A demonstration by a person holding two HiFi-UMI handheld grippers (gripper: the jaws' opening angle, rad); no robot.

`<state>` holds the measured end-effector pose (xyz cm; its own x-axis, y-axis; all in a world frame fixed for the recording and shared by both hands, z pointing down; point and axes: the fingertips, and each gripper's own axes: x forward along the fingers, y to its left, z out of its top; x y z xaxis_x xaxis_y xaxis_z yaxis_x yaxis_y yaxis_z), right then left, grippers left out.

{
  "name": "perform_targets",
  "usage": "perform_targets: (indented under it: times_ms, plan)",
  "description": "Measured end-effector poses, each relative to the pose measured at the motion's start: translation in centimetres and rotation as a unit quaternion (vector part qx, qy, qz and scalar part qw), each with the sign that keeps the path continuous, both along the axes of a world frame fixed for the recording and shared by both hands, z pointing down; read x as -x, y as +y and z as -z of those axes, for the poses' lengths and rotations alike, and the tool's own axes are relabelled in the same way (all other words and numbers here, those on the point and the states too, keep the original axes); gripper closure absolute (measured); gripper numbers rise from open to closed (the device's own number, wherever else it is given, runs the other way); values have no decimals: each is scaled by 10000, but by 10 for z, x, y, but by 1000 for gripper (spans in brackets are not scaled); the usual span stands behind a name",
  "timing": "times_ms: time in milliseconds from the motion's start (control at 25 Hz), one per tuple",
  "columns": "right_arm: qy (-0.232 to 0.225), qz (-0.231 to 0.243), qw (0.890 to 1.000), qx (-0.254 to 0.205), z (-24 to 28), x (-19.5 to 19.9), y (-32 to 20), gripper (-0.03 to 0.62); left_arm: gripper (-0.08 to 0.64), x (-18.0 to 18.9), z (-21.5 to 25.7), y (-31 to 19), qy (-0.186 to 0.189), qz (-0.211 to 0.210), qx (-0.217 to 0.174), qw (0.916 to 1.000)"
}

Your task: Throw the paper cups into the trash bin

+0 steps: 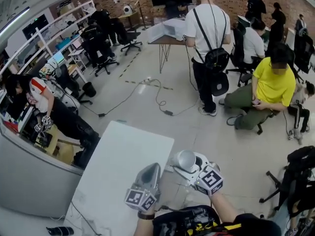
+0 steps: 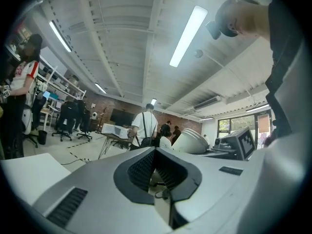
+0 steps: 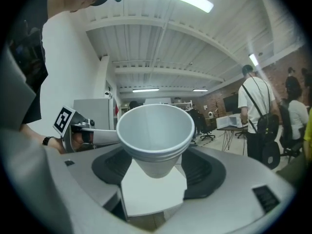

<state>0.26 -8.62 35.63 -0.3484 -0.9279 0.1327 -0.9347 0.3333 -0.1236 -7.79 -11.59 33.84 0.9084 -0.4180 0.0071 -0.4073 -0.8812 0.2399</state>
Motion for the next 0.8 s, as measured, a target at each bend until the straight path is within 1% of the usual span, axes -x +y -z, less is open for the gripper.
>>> perform_targets:
  times_ms: [80, 200, 320, 440, 560, 680, 800]
  plan:
    - [38, -223, 9997, -22, -1, -26, 12, 264, 557, -27, -2, 8, -65, -261, 57, 9996]
    - [41, -621, 9981, 21, -1, -53, 26, 264, 557, -58, -6, 15, -109, -674, 126, 9976]
    - [61, -1092, 9940, 27, 2, -82, 32, 264, 557, -90, -8, 12, -96, -1101, 103, 9938]
    - [24, -1532, 9882, 58, 4, -111, 35, 264, 557, -120, -9, 7, -76, -1425, 98, 9897]
    - [-20, -1897, 9817, 154, 2, -132, 36, 264, 557, -141, -11, 1, -23, -1740, 180, 9846]
    - [-86, -2253, 9740, 206, 9, -139, 21, 264, 557, -150, -10, -19, 13, -2032, 267, 9788]
    - [-15, -2513, 9676, 258, 6, -149, 17, 264, 557, -163, -14, -26, 43, -2281, 301, 9732]
